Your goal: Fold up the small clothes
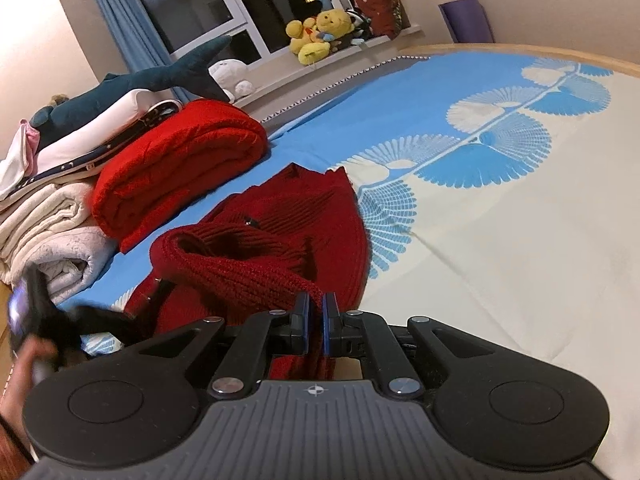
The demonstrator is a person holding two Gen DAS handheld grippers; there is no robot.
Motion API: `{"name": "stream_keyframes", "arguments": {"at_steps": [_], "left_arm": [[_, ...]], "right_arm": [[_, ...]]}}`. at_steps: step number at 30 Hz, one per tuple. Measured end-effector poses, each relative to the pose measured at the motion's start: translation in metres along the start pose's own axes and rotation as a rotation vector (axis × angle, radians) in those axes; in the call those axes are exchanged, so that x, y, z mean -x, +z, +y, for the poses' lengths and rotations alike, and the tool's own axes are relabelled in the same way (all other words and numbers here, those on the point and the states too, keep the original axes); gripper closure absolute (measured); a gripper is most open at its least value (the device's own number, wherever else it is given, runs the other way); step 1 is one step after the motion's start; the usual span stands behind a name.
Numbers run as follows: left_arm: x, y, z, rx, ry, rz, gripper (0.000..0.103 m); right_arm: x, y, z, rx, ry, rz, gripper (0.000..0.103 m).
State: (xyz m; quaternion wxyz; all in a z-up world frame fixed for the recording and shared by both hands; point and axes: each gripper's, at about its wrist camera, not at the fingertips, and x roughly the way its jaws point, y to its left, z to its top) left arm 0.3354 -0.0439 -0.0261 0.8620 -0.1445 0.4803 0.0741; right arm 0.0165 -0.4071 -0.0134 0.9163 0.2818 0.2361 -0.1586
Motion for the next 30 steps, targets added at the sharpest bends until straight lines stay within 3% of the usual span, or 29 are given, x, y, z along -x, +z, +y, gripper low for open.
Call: {"name": "stream_keyframes", "arguments": {"at_steps": [2,4,9,13,15,18,19,20,21,22,25,27,30], "left_arm": [[0.013,0.025,0.030,0.105,0.153,-0.135,0.034],[0.012,0.033,0.042,0.057,0.150,-0.128,0.021],[-0.001,-0.007,0.060,-0.021,-0.100,0.076,0.018],[-0.014,-0.062,0.039,-0.060,-0.315,0.294,0.018],[-0.011,-0.083,0.022,-0.085,-0.347,0.274,0.005],[-0.012,-0.096,0.002,-0.012,-0.371,0.275,0.003],[-0.011,-0.099,-0.003,0.026,-0.409,0.267,0.024],[-0.007,-0.102,-0.010,0.028,-0.429,0.255,0.067],[-0.001,-0.104,-0.017,-0.010,-0.395,0.210,0.089],[0.007,-0.104,-0.022,-0.051,-0.371,0.173,0.092],[0.038,-0.102,-0.010,-0.081,-0.347,0.100,0.093],[0.067,-0.098,0.014,-0.088,-0.372,0.041,0.093],[0.112,-0.095,0.066,-0.097,-0.334,-0.022,0.094]], "right_arm": [[0.000,0.000,-0.001,-0.003,-0.001,0.006,0.097],[0.000,0.000,-0.001,-0.007,0.001,0.009,0.097],[0.000,0.000,0.006,-0.005,0.003,0.002,0.097],[0.000,-0.002,0.012,0.009,0.004,-0.010,0.097],[0.000,-0.002,0.015,0.017,0.008,-0.013,0.096],[-0.002,-0.004,0.020,0.028,0.025,-0.003,0.092],[-0.003,-0.004,0.022,0.034,0.034,0.003,0.090],[-0.005,-0.005,0.024,0.041,0.047,0.017,0.082],[-0.007,-0.005,0.025,0.044,0.060,0.031,0.079],[-0.009,-0.006,0.026,0.047,0.074,0.049,0.078],[-0.009,-0.007,0.031,0.061,0.131,0.083,0.095],[0.002,-0.007,0.041,0.093,0.232,0.075,0.096],[0.029,-0.009,0.060,0.155,0.438,0.059,0.096]]}}
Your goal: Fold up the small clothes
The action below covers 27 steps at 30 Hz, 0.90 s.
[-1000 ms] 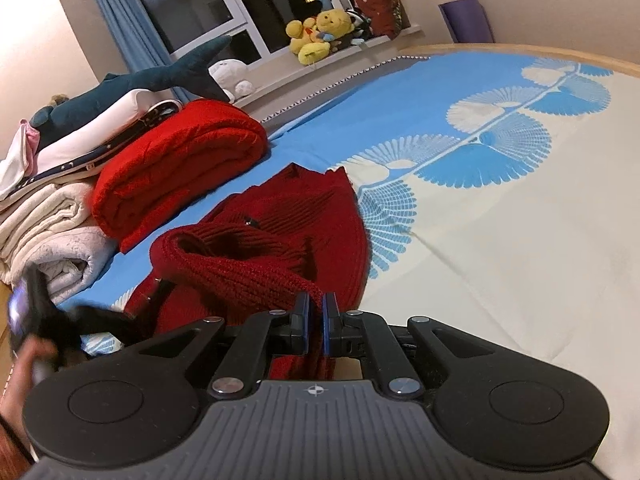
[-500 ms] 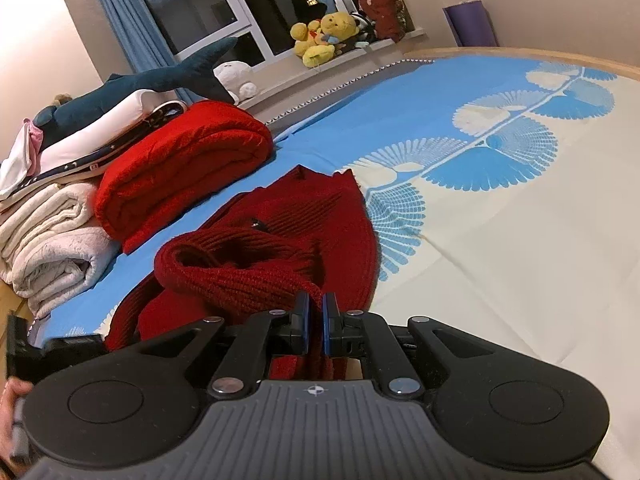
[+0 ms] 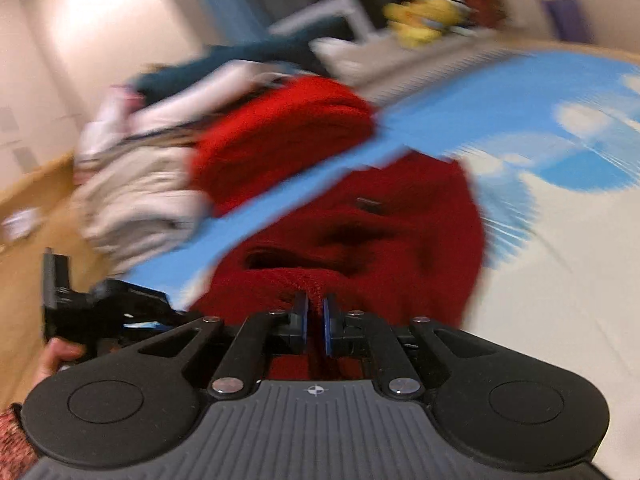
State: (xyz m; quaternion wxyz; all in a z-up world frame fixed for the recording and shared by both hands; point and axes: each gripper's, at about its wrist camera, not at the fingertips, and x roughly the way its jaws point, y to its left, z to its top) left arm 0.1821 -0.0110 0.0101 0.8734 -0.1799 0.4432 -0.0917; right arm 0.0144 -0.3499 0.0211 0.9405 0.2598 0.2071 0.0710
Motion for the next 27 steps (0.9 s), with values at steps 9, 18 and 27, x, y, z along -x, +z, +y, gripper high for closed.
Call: {"name": "stream_keyframes", "arguments": {"at_steps": [9,18,27], "left_arm": [[0.129,-0.097,0.114,0.020,0.208,-0.026,0.091],[0.133,-0.073,0.112,0.115,0.236,-0.270,0.025],[0.087,-0.063,0.113,0.262,0.101,-0.136,0.022]], "right_arm": [[0.028,-0.034,0.036,0.174,0.340,0.251,0.074],[0.016,-0.023,-0.079,-0.165,-0.321,0.258,0.041],[-0.053,-0.083,-0.024,0.088,-0.343,0.405,0.088]]}}
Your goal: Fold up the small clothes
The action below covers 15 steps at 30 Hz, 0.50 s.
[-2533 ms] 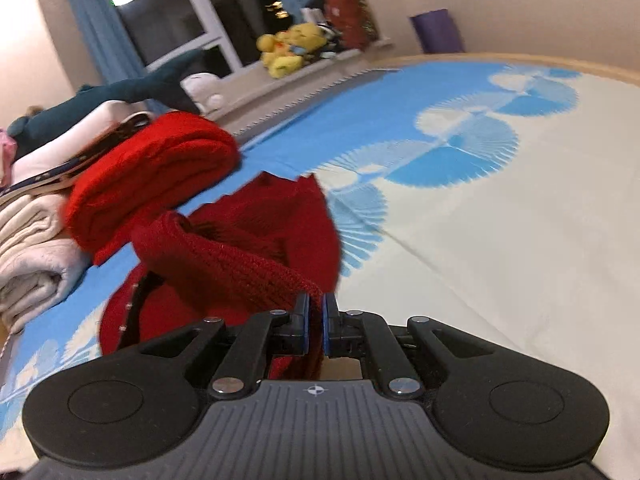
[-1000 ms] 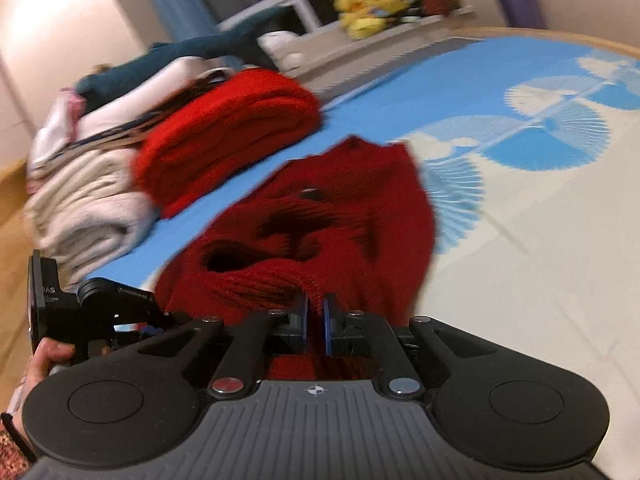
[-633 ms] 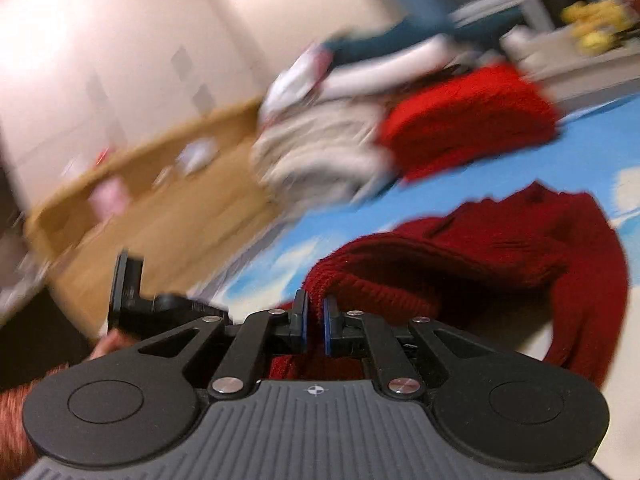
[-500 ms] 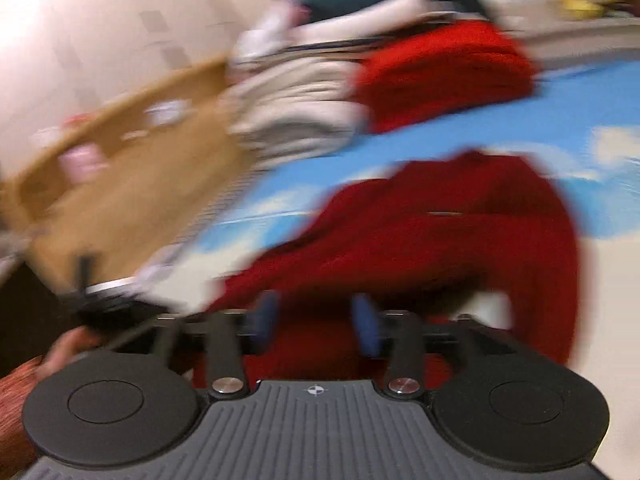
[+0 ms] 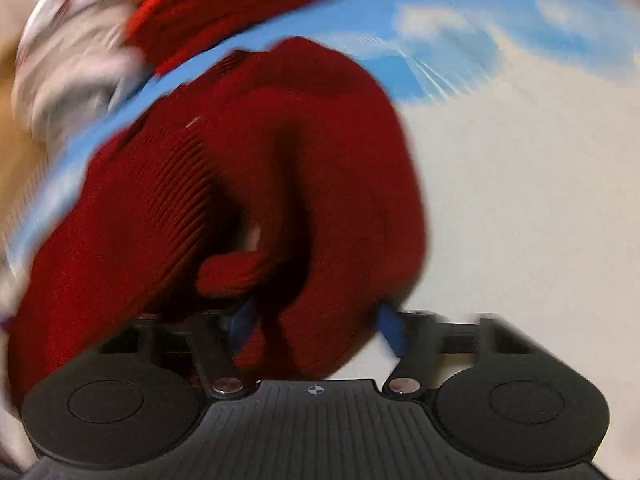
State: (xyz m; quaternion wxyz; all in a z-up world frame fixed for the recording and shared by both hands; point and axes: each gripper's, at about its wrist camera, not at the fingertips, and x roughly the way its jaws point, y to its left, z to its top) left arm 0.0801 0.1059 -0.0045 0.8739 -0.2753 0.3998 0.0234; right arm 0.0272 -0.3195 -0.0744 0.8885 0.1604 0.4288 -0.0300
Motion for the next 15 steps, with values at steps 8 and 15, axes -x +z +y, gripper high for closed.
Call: {"name": "stream_keyframes", "arguments": {"at_steps": [8,15], "left_arm": [[0.007,0.017,0.019,0.017,0.020,-0.030,0.022],[0.004,0.019,0.030,0.052,0.040,-0.020,0.022]], "right_arm": [[0.082,0.150,-0.041,0.150,-0.367,-0.265,0.089],[0.107,0.192,-0.148,-0.374,-0.465,-0.335,0.037]]}}
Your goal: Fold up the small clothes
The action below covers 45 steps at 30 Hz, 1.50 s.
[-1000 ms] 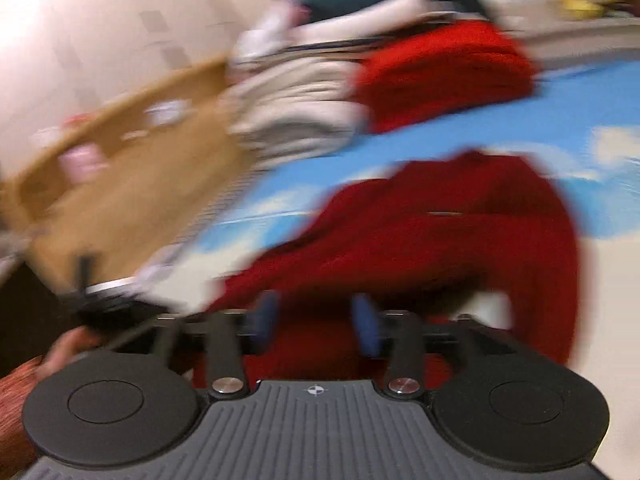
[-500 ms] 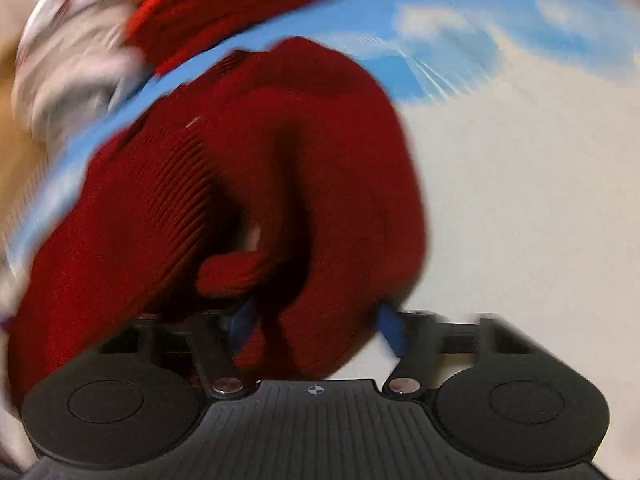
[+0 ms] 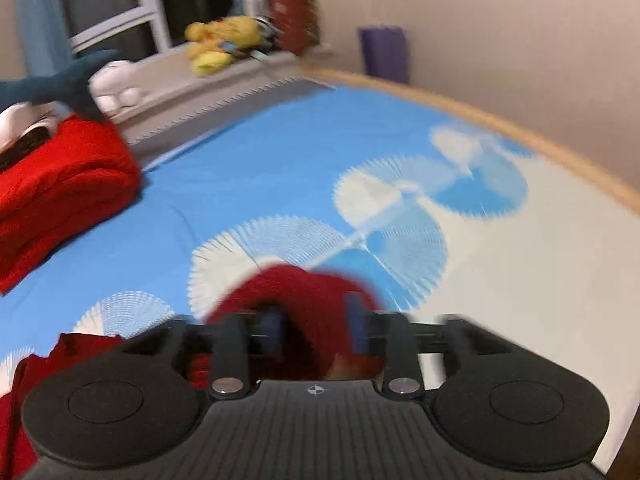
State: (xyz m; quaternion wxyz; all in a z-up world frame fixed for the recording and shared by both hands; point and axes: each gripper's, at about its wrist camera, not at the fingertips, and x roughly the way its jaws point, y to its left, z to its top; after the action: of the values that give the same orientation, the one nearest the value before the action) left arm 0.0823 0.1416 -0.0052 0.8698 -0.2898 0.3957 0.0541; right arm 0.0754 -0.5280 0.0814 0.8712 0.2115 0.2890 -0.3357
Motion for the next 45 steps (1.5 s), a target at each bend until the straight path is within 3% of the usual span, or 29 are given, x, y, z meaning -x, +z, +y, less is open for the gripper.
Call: {"name": "stream_keyframes", "arguments": {"at_steps": [1,2,6,8,10,14,18,20,21,23,25,27,29,32,34,36,38,40,43,45], "left_arm": [[0.000,0.000,-0.001,-0.004,-0.005,0.003,0.022],[-0.001,0.000,-0.002,-0.009,-0.009,0.006,0.022],[-0.003,-0.004,-0.007,-0.042,-0.010,0.027,0.018],[-0.003,-0.006,-0.009,-0.063,-0.002,0.021,0.018],[-0.003,-0.007,-0.011,-0.084,0.017,0.009,0.018],[-0.004,-0.007,-0.013,-0.105,0.046,0.012,0.018],[-0.001,-0.010,-0.017,-0.148,0.067,-0.004,0.009],[0.003,-0.012,-0.020,-0.179,0.073,-0.019,0.002],[0.004,-0.012,-0.021,-0.191,0.077,-0.026,0.000],[0.007,-0.013,-0.023,-0.210,0.081,-0.041,0.000],[0.008,-0.013,-0.022,-0.215,0.080,-0.035,0.000],[0.009,-0.013,-0.019,-0.212,0.080,-0.020,0.000],[0.009,-0.013,-0.017,-0.227,0.094,-0.002,0.000],[0.006,-0.013,-0.014,-0.256,0.129,0.018,0.000],[0.003,-0.013,-0.012,-0.266,0.148,0.036,0.000],[0.000,-0.015,-0.010,-0.267,0.159,0.062,0.000],[-0.004,-0.018,-0.009,-0.282,0.164,0.089,0.000],[-0.008,-0.021,-0.010,-0.314,0.179,0.106,0.000],[-0.016,-0.027,-0.013,-0.378,0.219,0.126,0.000],[-0.019,-0.031,-0.015,-0.398,0.223,0.138,0.000]], "right_arm": [[0.000,-0.016,-0.001,0.010,0.014,-0.012,0.025],[0.000,-0.035,0.000,0.038,0.031,-0.001,0.021],[0.007,-0.123,-0.005,0.099,0.051,0.110,0.021],[0.014,-0.161,0.000,0.067,0.128,0.212,0.022],[0.026,-0.185,0.009,0.072,0.266,0.363,0.024],[0.070,-0.222,0.043,0.236,0.482,0.425,0.024],[0.098,-0.270,0.070,0.353,0.592,0.558,0.024],[0.107,-0.298,0.081,0.412,0.602,0.613,0.024],[0.115,-0.309,0.085,0.457,0.585,0.584,0.026],[0.138,-0.322,0.096,0.641,0.532,0.455,0.086],[0.147,-0.306,0.088,0.599,0.547,0.477,0.088],[0.160,-0.280,0.071,0.609,0.517,0.425,0.090],[0.166,-0.251,0.043,0.593,0.444,0.386,0.091],[0.151,-0.224,0.005,0.505,0.334,0.426,0.090],[0.142,-0.229,-0.001,0.490,0.207,0.434,0.089],[0.138,-0.244,0.006,0.510,0.140,0.462,0.082],[0.143,-0.250,0.015,0.496,0.152,0.427,0.058],[0.156,-0.258,0.028,0.488,0.154,0.336,0.046],[0.174,-0.254,0.047,0.498,0.210,0.212,0.042],[0.168,-0.247,0.055,0.476,0.278,0.175,0.037]]}}
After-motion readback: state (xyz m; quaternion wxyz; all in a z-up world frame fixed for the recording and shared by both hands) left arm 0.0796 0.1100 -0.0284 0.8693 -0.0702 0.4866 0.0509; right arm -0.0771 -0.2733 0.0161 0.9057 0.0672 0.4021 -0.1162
